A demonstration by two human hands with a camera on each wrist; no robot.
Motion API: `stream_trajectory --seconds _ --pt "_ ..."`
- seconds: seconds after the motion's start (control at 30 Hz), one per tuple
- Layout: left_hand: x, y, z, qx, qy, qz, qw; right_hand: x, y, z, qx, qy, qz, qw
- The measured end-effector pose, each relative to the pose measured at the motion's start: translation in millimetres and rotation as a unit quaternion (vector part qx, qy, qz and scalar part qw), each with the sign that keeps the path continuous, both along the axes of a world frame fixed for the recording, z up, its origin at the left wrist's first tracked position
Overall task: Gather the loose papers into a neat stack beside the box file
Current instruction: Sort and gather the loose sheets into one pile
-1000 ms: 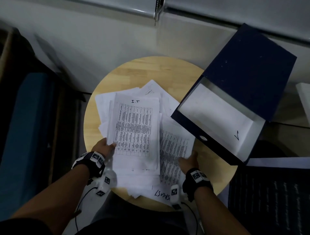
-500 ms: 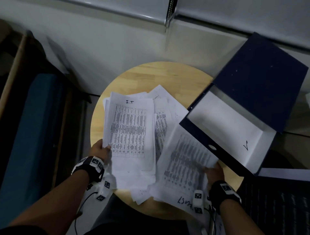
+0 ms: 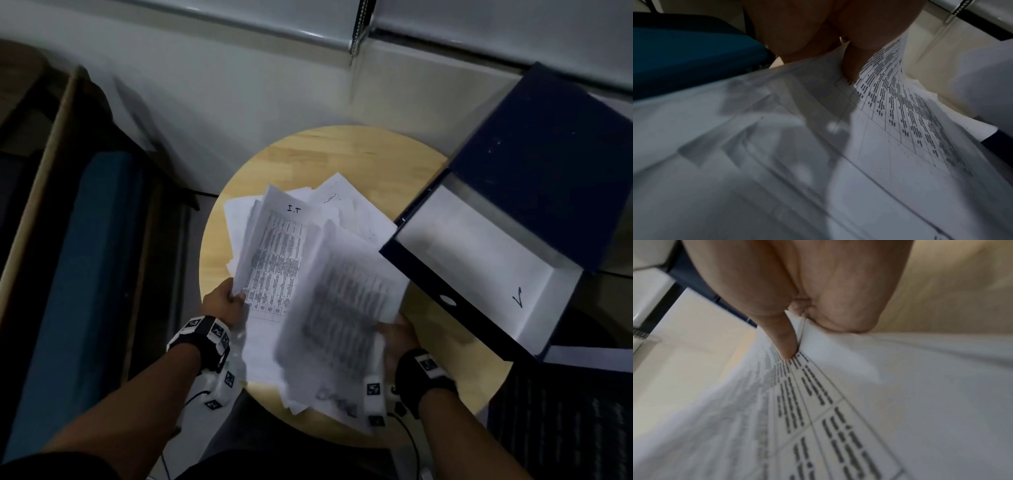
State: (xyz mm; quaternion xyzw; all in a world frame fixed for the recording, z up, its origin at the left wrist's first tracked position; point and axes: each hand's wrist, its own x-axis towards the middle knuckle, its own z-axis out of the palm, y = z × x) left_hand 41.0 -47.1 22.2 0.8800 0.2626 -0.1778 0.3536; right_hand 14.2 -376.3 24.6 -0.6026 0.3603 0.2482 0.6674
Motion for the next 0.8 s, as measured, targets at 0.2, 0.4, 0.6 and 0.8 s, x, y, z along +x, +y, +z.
stream_trajectory --seconds 0.2,0.4,0.6,0.8 --pt "-2.5 0.9 -4.6 -0.083 0.062 0.011 0.995 32.5 52.3 3.2 -0.226 0.002 0.233 0.946" --pt "-3.0 1.2 -1.1 -0.086 0.085 -0.016 0.993 40.0 70.5 5.8 -0.219 -0.041 0.392 0.893" --pt "-6.5 -5.1 5.5 -0.058 0.08 -0.025 0.995 45.6 62.2 2.0 -0.274 -0.075 0.341 0.896" --pt "-5.2 -6.4 4.6 -0.036 0.108 -0.034 0.993 47.8 33.8 0.4 -0.411 -0.018 0.285 0.866"
